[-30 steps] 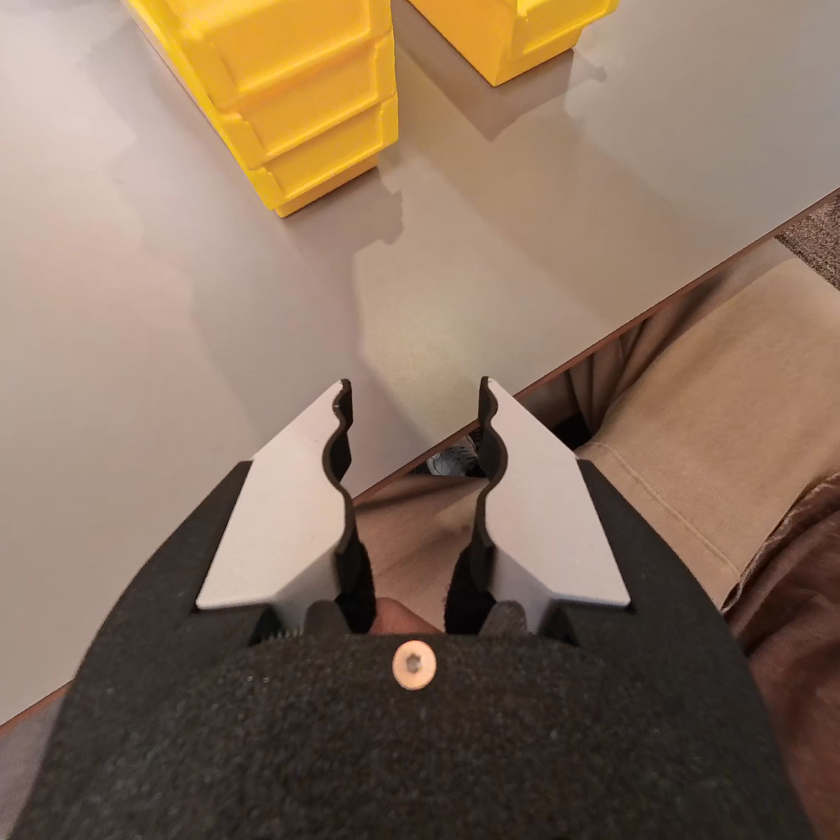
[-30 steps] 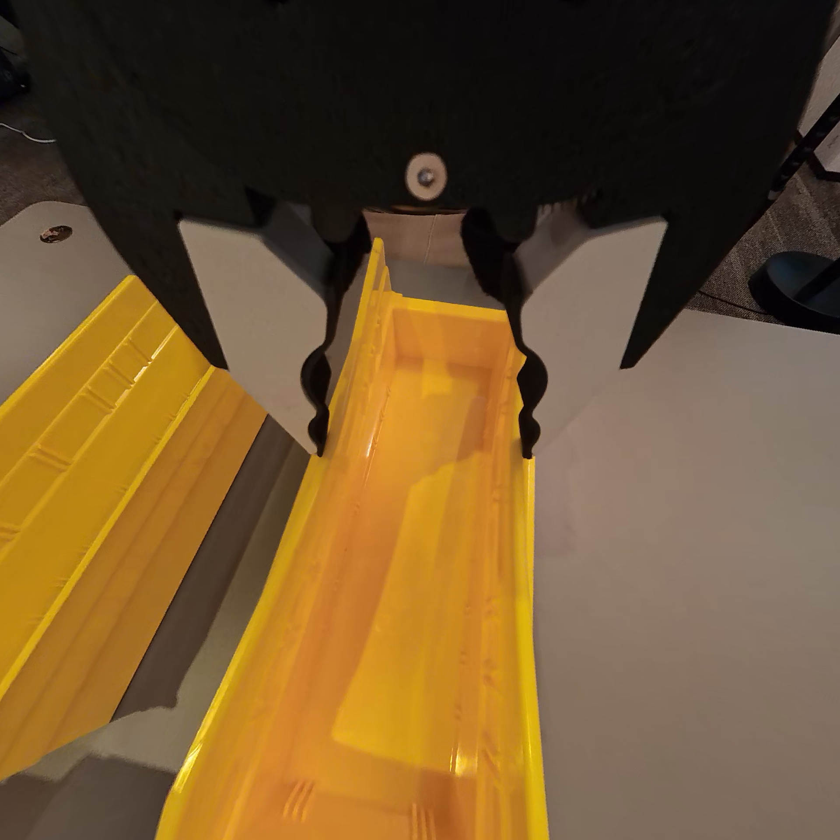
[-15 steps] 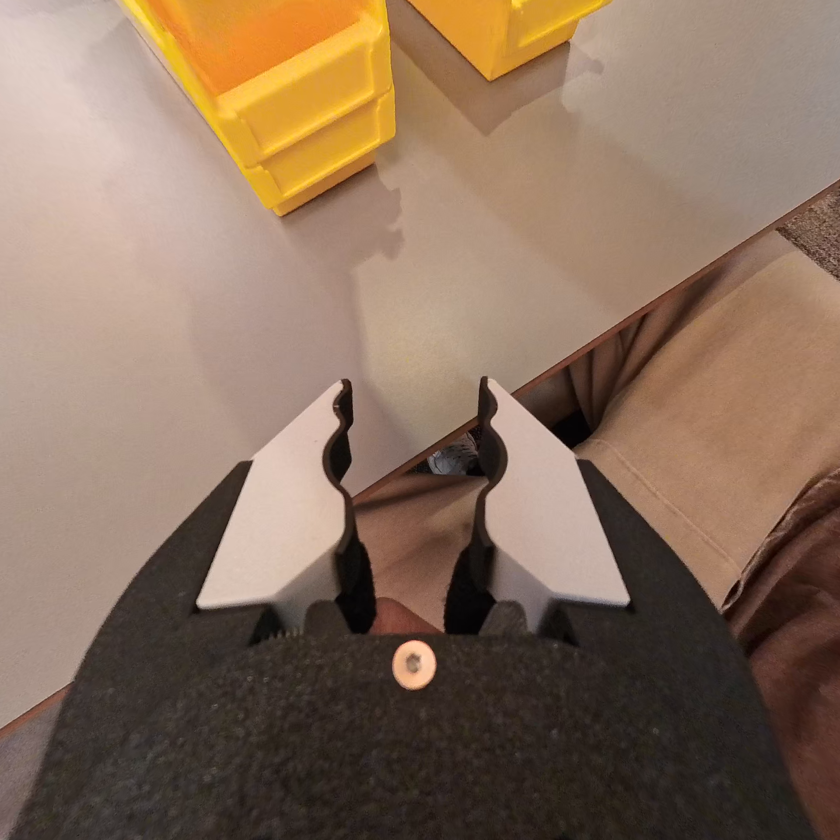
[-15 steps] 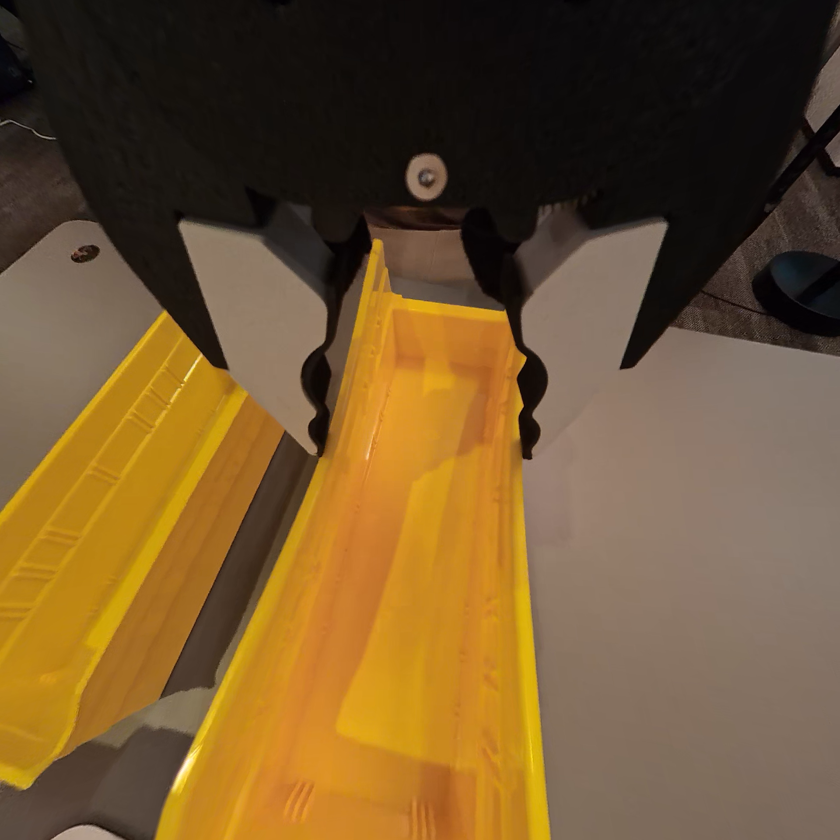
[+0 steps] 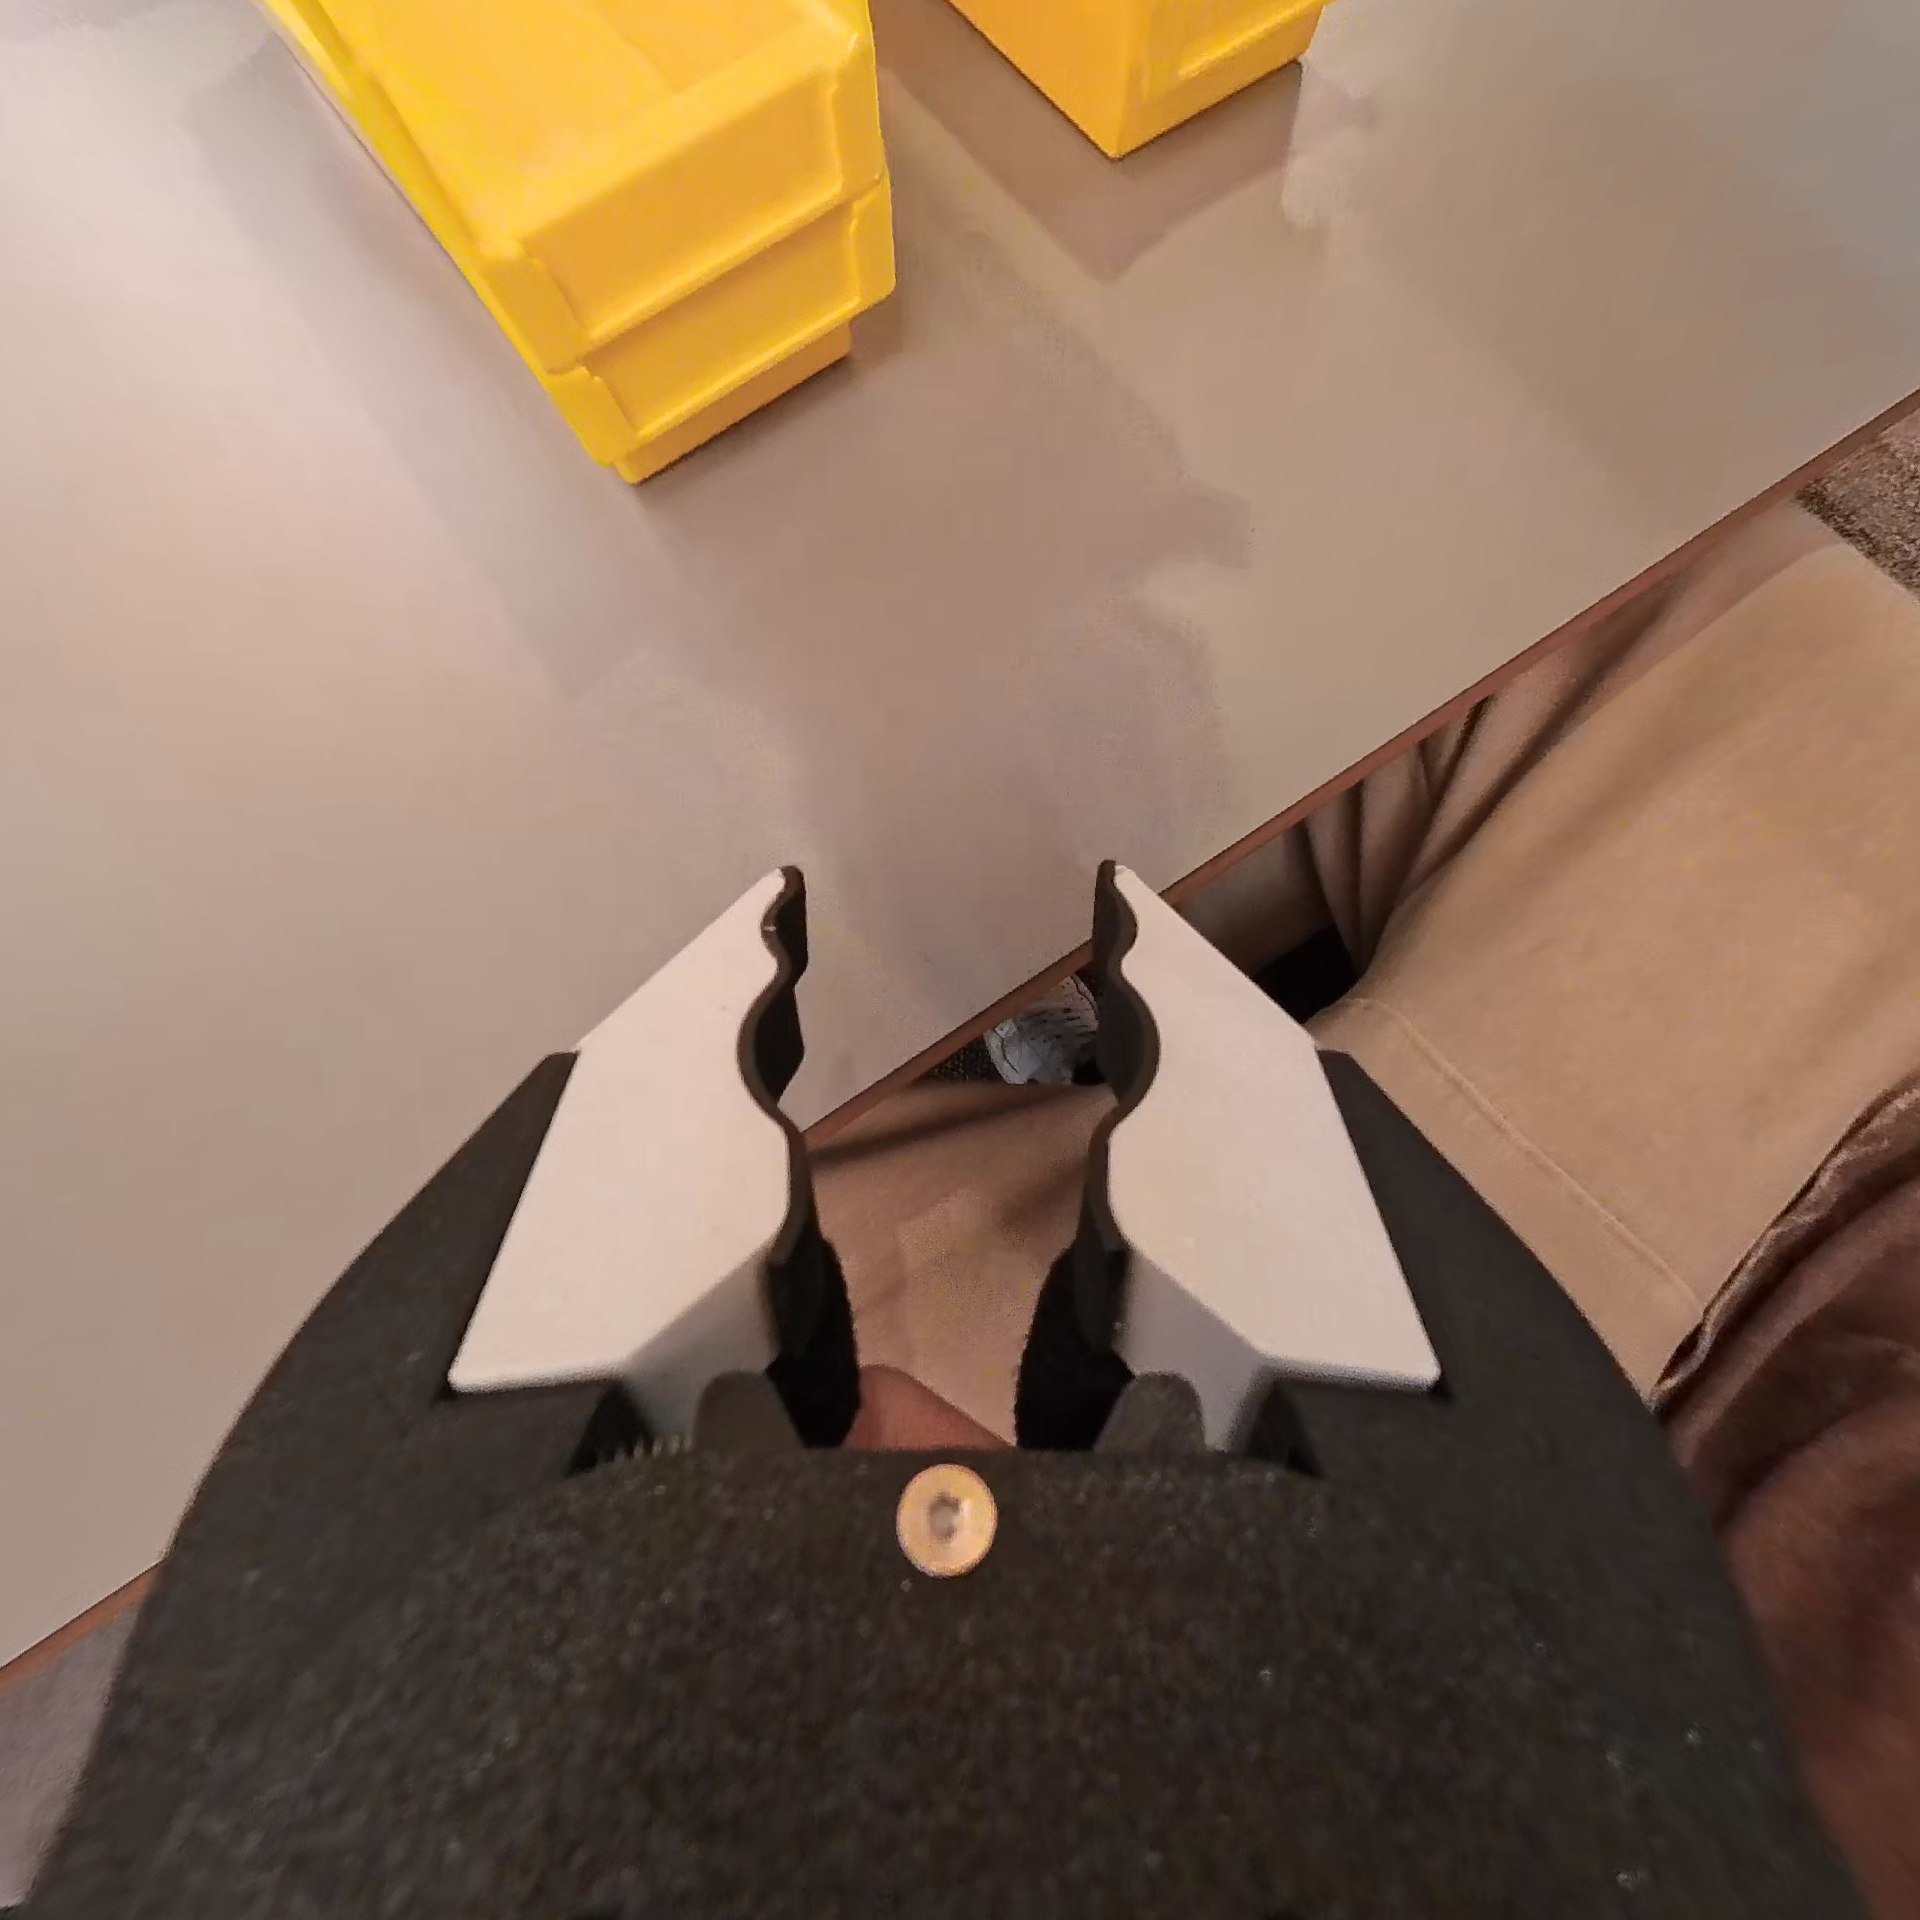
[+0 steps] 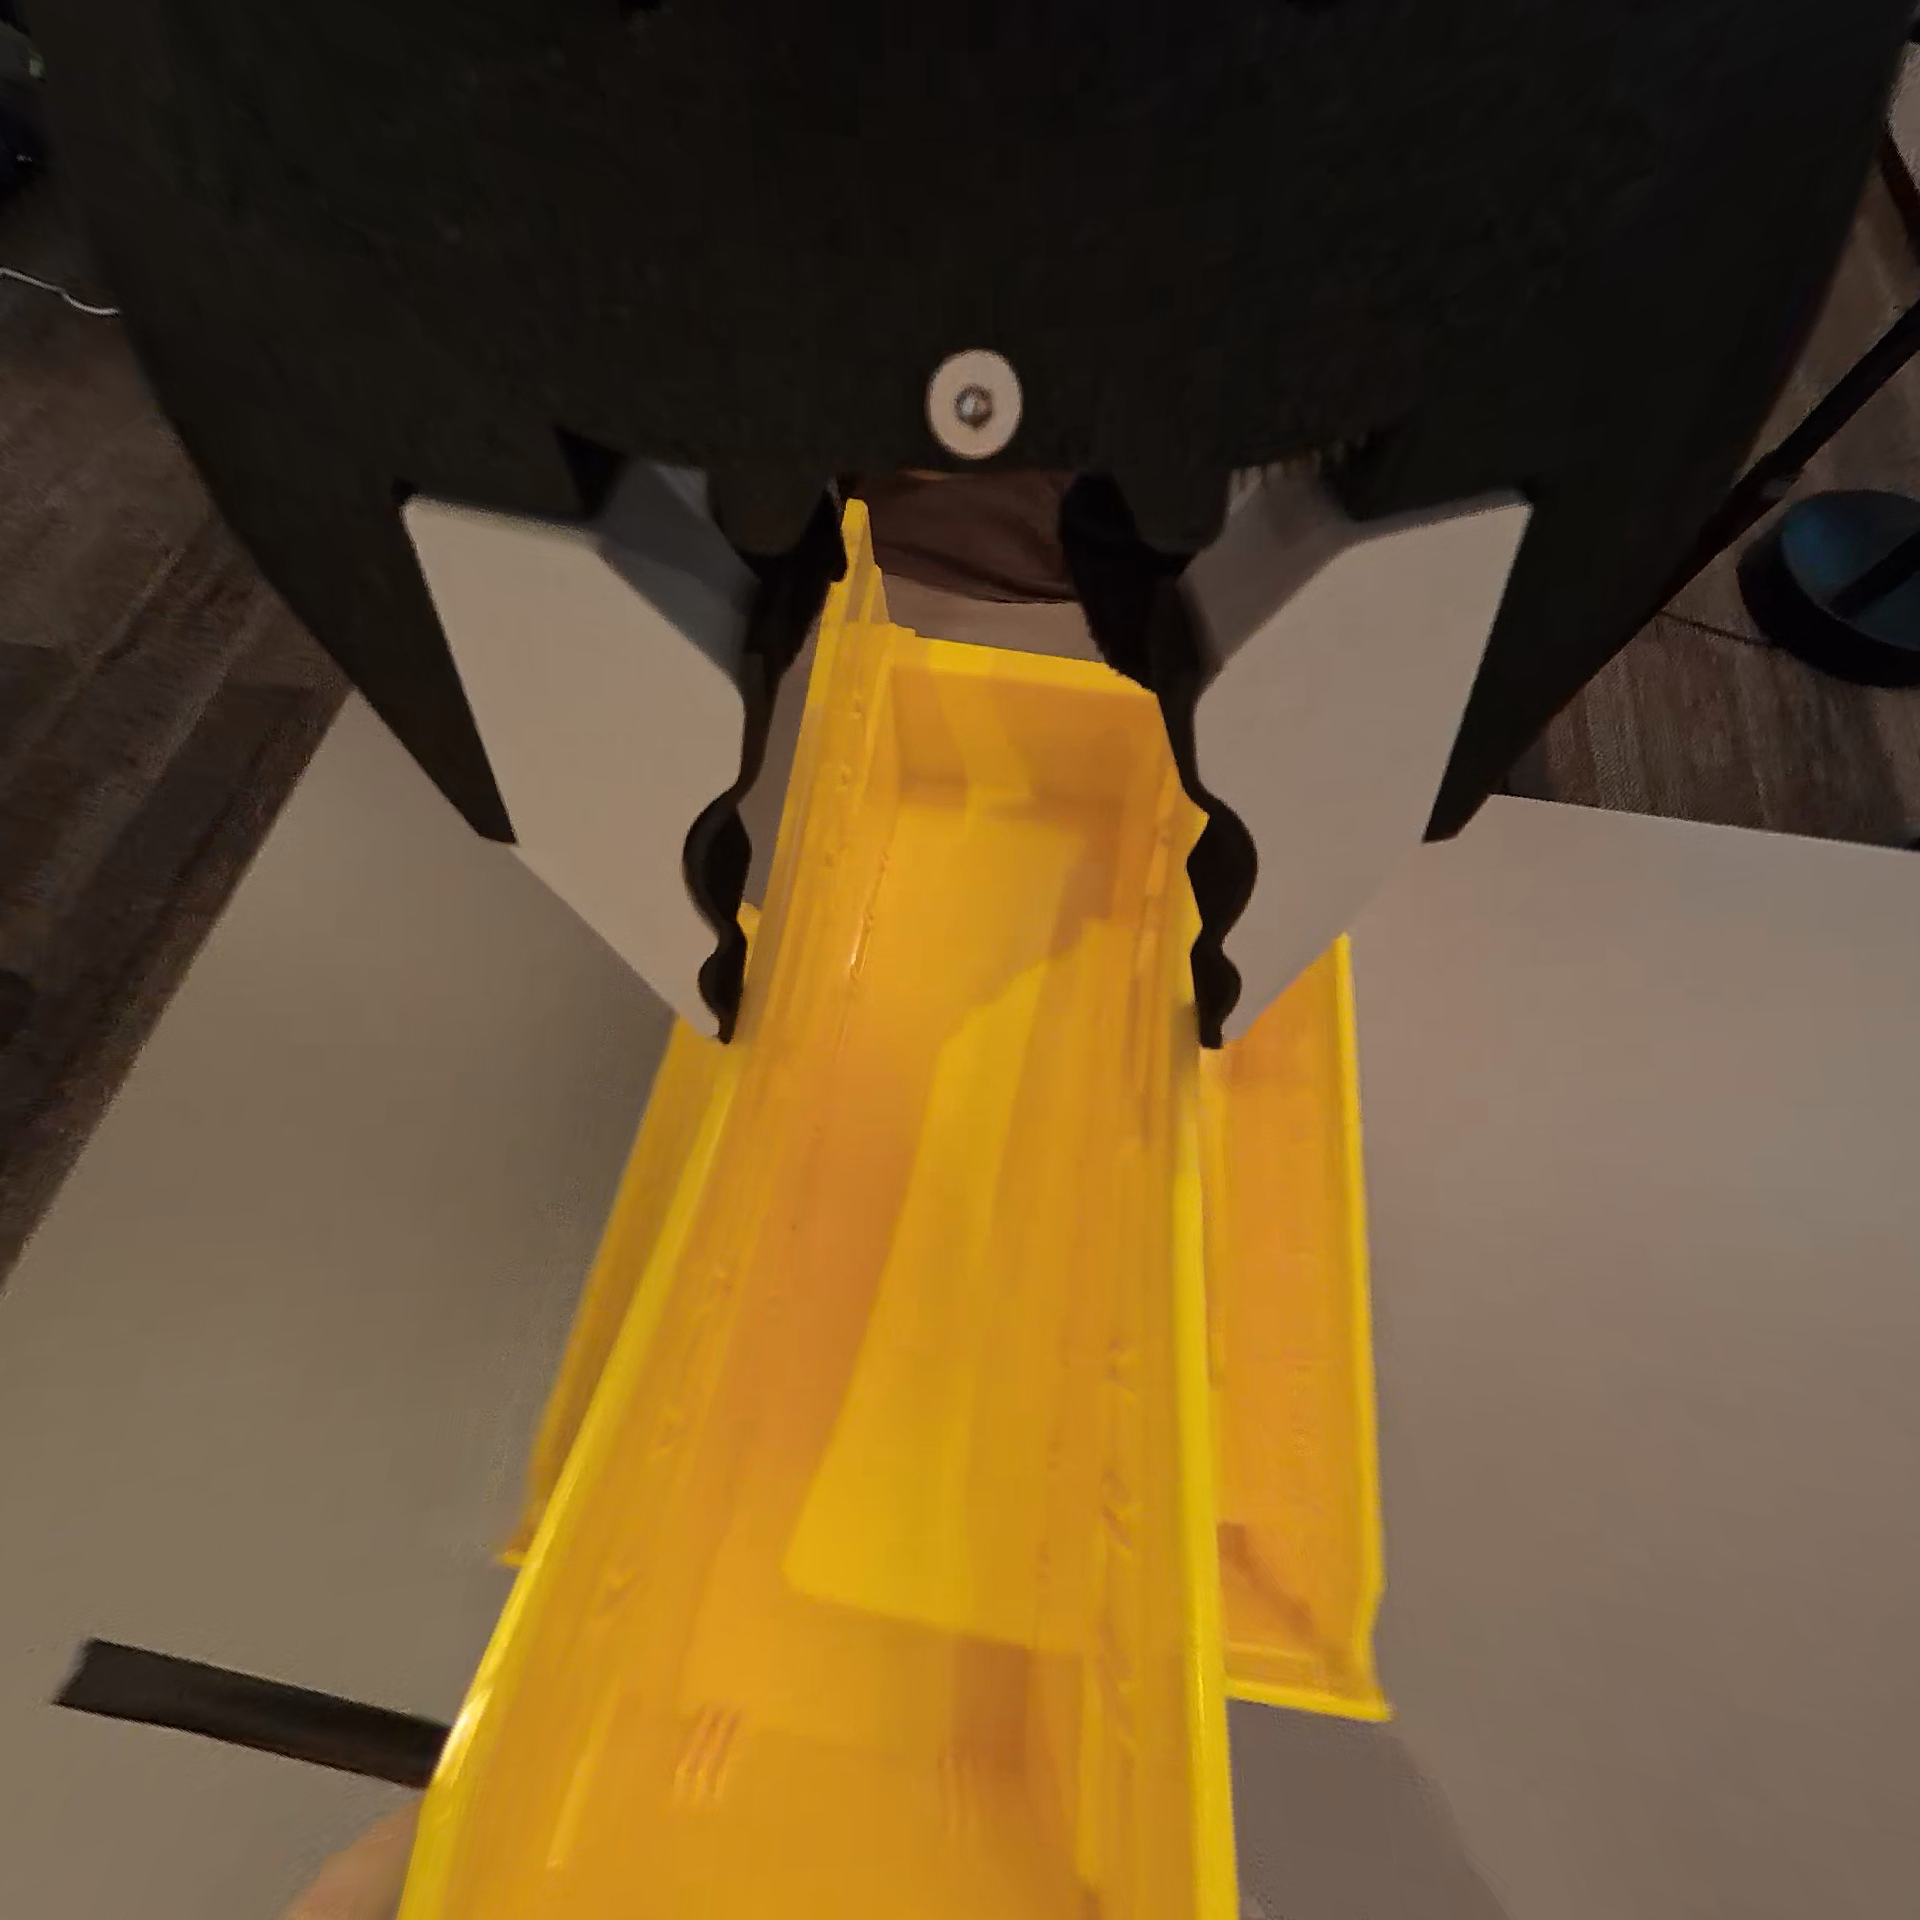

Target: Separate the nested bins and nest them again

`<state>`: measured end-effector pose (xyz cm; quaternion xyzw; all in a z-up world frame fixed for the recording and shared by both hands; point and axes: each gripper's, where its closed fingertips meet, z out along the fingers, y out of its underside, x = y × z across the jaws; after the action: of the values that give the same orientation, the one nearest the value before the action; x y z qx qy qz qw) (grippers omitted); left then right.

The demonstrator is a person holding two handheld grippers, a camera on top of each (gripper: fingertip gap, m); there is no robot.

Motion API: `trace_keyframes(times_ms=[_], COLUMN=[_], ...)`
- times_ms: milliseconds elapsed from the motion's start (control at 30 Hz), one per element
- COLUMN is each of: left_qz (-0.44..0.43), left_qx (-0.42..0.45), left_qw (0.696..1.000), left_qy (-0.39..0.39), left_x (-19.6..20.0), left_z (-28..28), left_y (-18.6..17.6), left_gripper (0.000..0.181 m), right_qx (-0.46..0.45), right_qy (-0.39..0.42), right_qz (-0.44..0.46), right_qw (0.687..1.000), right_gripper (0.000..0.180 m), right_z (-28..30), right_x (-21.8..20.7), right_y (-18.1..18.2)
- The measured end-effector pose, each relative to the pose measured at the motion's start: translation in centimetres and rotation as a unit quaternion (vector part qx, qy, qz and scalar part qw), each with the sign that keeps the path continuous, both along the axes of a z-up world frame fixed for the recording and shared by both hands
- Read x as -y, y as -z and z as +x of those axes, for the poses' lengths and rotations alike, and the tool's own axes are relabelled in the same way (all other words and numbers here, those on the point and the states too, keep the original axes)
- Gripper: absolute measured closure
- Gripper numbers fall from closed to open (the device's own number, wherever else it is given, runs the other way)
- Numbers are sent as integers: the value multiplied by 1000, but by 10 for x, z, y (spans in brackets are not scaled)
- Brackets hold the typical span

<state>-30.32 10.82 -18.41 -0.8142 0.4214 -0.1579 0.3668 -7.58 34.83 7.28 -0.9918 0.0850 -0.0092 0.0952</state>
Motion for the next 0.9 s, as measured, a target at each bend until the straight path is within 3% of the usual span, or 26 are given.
trace_keyframes(times_ms=[167,367,667,800,900], left_qz=[-5,-5,0,-13,-15], left_qx=[2,-7,0,6,1], left_qw=[1000,1000,1000,1000,1000], left_qy=[0,2,-17,-22,-17], left_x=[1,0,-9,-11,-10], left_z=[2,5,3,4,4], left_y=[1,4,1,2,5], left_gripper=[128,128,128,129,129], right_qx=[26,10,-21,-33,-31], right_qy=[41,75,78,50,39], right_qz=[-15,-40,-71,-84,-60], right_qw=[999,996,994,995,997], right_gripper=[93,92,91,89,86], right_z=[102,187,236,238,244], right_x=[41,77,80,80,72], right_y=[6,68,185,219,222])
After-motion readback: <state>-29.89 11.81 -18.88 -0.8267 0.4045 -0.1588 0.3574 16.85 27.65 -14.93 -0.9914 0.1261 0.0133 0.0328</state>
